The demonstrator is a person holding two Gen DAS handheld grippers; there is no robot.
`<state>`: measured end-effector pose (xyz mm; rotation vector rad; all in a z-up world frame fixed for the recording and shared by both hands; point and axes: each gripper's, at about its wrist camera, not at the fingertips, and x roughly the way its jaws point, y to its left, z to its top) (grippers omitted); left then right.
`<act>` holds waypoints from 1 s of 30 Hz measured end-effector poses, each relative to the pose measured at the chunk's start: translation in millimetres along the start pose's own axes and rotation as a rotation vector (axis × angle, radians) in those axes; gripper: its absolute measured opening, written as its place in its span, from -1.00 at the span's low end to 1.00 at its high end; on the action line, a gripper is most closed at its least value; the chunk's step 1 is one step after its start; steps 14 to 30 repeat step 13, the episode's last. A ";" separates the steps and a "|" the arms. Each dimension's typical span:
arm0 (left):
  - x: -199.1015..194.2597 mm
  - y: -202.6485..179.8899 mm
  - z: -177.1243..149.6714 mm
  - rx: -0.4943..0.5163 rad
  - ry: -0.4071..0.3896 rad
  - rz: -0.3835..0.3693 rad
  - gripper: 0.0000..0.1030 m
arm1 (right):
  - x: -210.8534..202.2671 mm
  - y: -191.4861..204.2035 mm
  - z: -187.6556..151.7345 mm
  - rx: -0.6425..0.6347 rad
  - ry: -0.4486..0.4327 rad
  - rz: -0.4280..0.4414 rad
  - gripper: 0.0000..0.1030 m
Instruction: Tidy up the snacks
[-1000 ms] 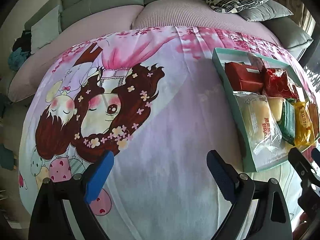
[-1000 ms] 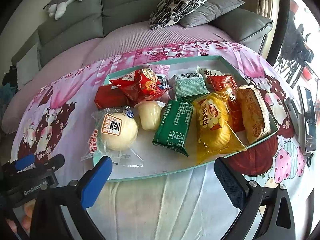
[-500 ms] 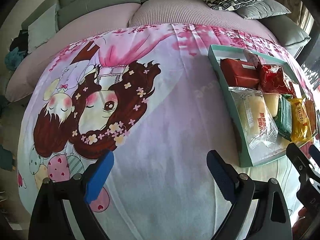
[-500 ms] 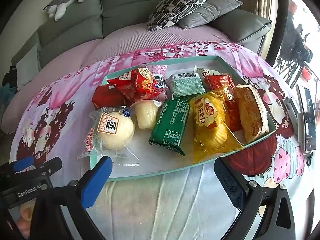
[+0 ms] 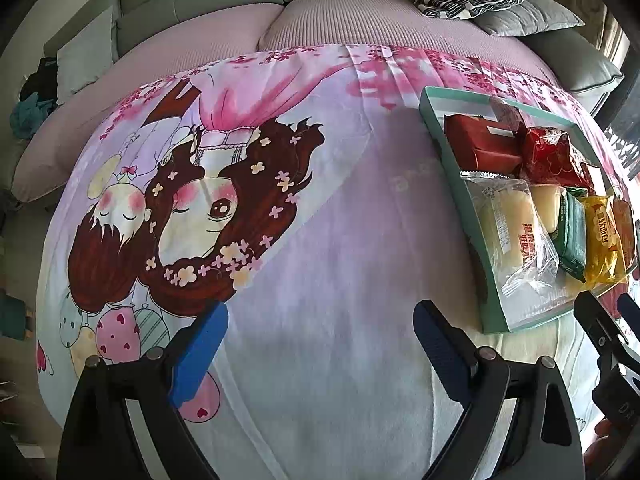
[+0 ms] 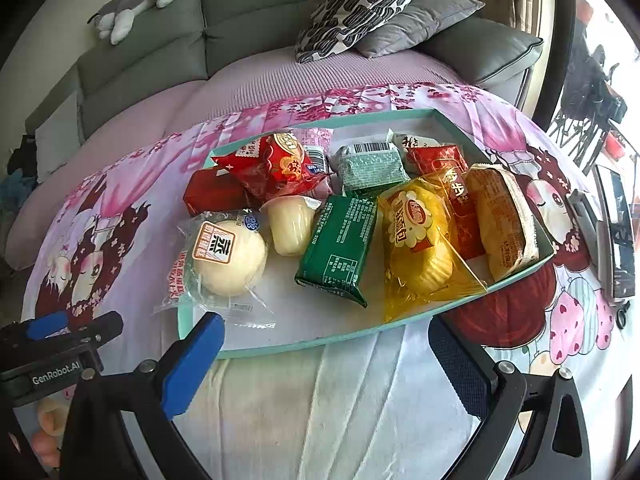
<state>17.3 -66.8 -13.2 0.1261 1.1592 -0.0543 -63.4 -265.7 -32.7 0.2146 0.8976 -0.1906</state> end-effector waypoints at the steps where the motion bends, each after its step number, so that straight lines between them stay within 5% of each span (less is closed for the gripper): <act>1: 0.6 0.2 0.1 0.001 0.002 0.001 0.83 | 0.4 -0.4 -0.1 0.002 0.000 0.002 1.00; 30: -6.0 -1.0 -0.3 0.017 -0.046 0.011 0.83 | 2.2 -3.5 -1.1 0.013 0.002 0.022 1.00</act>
